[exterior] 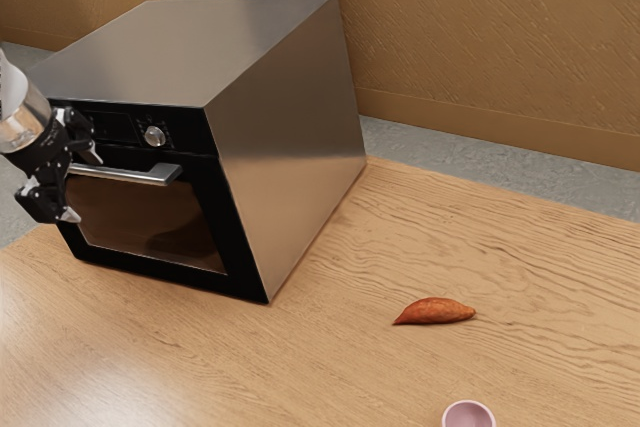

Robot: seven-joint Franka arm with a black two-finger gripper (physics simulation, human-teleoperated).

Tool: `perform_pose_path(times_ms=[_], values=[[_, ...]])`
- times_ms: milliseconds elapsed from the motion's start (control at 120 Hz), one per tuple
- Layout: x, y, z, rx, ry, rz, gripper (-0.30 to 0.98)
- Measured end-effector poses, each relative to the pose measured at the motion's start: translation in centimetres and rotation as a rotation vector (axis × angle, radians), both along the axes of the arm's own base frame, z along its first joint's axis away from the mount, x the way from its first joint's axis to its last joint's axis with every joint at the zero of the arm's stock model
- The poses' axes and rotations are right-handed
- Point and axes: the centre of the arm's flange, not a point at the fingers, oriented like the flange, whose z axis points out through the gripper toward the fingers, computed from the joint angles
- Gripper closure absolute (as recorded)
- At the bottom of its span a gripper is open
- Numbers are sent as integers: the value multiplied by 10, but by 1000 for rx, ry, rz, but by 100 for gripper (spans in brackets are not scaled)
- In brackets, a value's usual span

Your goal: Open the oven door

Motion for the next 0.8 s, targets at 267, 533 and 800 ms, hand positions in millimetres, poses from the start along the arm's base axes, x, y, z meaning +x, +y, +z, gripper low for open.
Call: perform_pose_path(times_ms=[267,533,800], values=[[-43,-11,-25,3,21,22,0],[-133,-54,-20,47,-77,116,0],[-7,-262,82,-145,-6,-284,0]])
